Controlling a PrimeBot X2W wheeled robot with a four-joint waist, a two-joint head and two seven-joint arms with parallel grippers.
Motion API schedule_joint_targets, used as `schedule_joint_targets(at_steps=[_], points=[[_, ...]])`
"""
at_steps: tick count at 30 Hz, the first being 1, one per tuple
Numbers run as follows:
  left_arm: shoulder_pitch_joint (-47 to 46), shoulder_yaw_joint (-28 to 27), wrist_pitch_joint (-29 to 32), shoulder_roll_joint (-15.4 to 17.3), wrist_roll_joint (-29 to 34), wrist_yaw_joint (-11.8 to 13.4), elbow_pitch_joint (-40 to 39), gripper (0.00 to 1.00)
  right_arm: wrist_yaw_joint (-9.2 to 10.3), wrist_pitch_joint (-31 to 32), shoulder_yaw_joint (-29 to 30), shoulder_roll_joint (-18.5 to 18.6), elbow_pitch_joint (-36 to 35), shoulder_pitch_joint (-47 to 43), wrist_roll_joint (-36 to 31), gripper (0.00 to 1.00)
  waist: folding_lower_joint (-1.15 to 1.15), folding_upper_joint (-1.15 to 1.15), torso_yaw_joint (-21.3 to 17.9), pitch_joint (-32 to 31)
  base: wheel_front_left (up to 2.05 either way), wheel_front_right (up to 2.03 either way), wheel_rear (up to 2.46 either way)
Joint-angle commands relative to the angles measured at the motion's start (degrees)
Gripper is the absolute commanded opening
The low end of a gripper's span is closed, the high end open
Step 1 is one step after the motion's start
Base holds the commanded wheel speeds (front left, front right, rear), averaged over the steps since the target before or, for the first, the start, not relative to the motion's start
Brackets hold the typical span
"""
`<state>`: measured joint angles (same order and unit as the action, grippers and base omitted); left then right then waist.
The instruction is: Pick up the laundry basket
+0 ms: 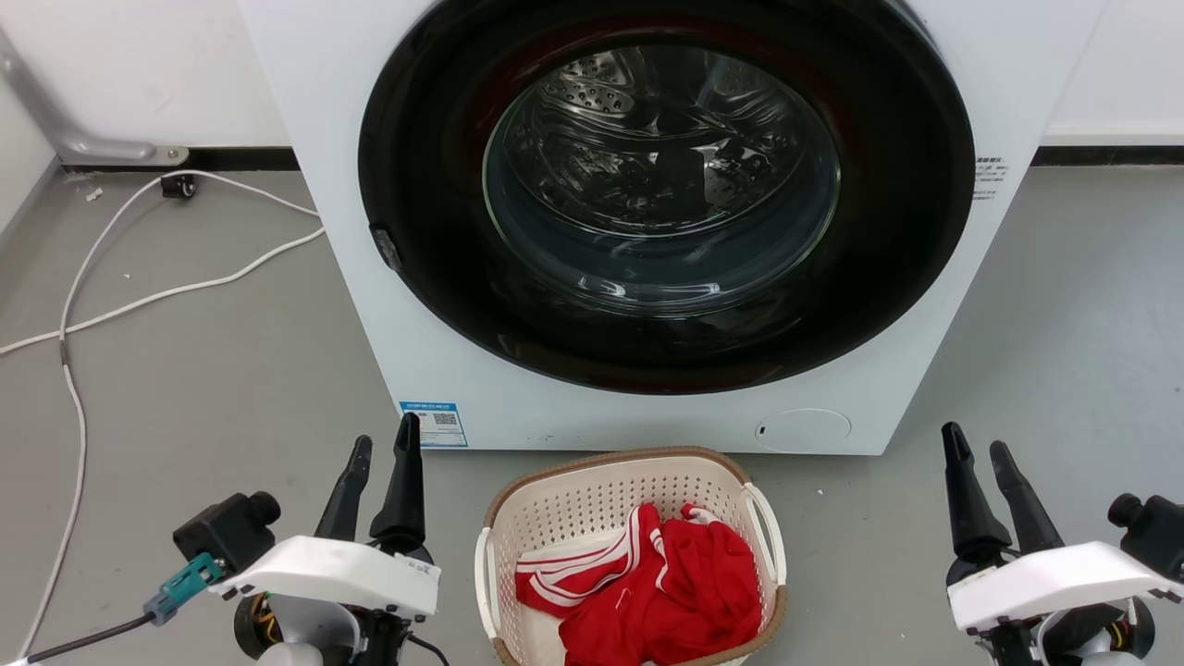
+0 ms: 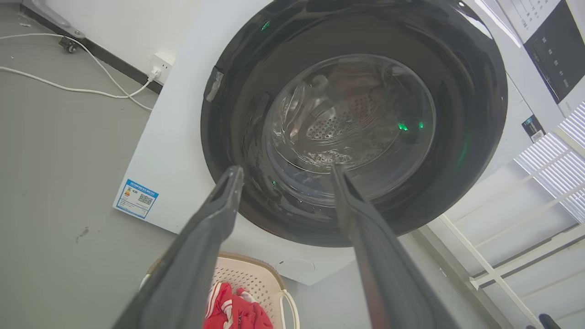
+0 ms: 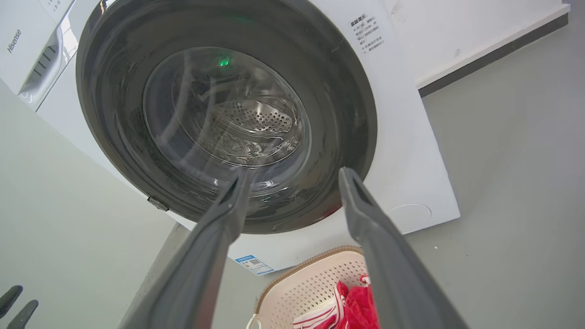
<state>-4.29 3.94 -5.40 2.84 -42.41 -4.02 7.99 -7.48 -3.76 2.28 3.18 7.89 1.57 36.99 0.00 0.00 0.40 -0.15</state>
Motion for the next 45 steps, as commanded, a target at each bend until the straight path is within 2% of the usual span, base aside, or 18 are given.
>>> schedule_joint_targets(at_steps=[1, 24, 45], points=[[-0.3, 0.3, -0.7, 0.2, 2.0, 0.3, -0.8, 1.0, -0.01, -0.3, -0.2, 0.0, -1.0, 0.1, -1.9, 1.0, 0.0, 0.0, 0.0, 0.0, 0.0, 0.0, 0.0], [-0.1, 2.6, -4.2, 0.2, 17.7, 2.2, -0.6, 1.0, -0.01, -1.7, -0.8, -0.2, -1.6, -0.9, -18.9, 1.0, 0.0, 0.0, 0.2, -0.2, 0.0, 0.0, 0.0], [0.1, 3.9, -6.8, 0.1, 27.9, 3.9, 0.9, 1.0, 0.0, -3.3, -1.5, -0.3, -2.1, -1.8, -30.4, 1.0, 0.0, 0.0, 0.6, -0.3, 0.0, 0.0, 0.0]])
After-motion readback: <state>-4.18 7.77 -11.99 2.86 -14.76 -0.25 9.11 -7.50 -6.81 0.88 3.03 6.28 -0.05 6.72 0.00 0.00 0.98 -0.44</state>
